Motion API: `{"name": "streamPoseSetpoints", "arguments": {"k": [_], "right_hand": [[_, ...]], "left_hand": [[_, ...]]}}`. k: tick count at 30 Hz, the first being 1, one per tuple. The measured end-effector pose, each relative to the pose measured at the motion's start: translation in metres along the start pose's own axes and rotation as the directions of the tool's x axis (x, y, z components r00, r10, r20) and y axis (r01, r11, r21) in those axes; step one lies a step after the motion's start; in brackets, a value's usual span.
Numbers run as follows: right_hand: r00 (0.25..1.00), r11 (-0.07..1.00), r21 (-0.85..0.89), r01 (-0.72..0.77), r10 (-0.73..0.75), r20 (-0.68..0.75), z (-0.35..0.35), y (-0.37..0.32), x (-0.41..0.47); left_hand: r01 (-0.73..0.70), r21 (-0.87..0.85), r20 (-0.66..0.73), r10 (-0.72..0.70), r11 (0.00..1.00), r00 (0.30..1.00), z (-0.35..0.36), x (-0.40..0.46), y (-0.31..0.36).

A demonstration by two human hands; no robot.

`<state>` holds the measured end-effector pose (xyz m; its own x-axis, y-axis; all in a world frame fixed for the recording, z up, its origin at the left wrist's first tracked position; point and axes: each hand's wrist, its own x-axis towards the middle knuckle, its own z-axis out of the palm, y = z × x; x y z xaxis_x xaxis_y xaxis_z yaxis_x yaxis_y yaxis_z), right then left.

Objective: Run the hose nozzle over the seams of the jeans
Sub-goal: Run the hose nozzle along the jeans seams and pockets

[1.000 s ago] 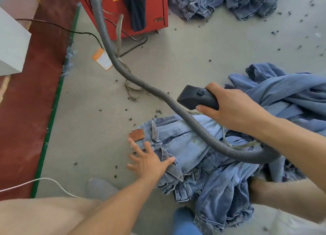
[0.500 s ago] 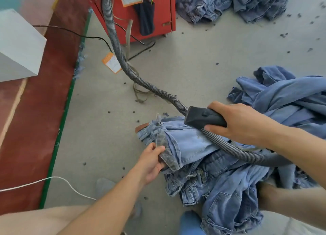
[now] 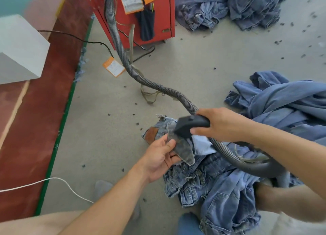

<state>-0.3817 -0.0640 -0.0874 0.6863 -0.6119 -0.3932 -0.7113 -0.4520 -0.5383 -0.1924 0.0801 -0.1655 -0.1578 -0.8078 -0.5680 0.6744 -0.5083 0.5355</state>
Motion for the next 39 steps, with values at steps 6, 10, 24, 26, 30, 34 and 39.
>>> {"name": "streamPoseSetpoints", "arguments": {"k": [6, 10, 24, 26, 30, 34, 39], "right_hand": [[0.999, 0.995, 0.081, -0.049, 0.049, 0.001, -0.026, 0.013, -0.006], [0.997, 1.0, 0.008, -0.012, 0.012, 0.072, -0.001, 0.001, 0.003], [0.996, 0.997, -0.023, -0.071, 0.069, -0.052, -0.016, 0.013, 0.007], [0.995, 0.996, -0.052, -0.077, 0.074, -0.069, -0.015, 0.016, 0.008], [0.999, 0.995, -0.086, -0.049, 0.048, -0.019, -0.013, 0.025, -0.001], [0.999, 0.987, -0.157, -0.019, 0.023, 0.026, -0.01, 0.032, -0.006], [0.999, 0.982, -0.188, 0.005, 0.005, 0.049, -0.009, 0.038, -0.015]], "left_hand": [[0.0, -0.063, -0.022, -0.002, 0.998, 1.0, -0.005, 0.004, 0.011], [0.039, -0.072, 0.035, -0.037, 0.997, 0.999, -0.009, 0.004, 0.007], [0.294, 0.301, -0.55, -0.087, 0.907, 0.831, -0.021, 0.036, -0.006], [0.387, 0.487, -0.516, -0.101, 0.783, 0.851, -0.025, 0.034, -0.027], [0.454, 0.81, -0.486, -0.008, 0.372, 0.874, -0.042, 0.035, -0.047], [0.357, 0.496, -0.569, -0.015, 0.792, 0.823, -0.04, 0.046, -0.013], [0.096, 0.052, -0.424, -0.065, 0.994, 0.903, -0.02, 0.056, 0.054]]}}
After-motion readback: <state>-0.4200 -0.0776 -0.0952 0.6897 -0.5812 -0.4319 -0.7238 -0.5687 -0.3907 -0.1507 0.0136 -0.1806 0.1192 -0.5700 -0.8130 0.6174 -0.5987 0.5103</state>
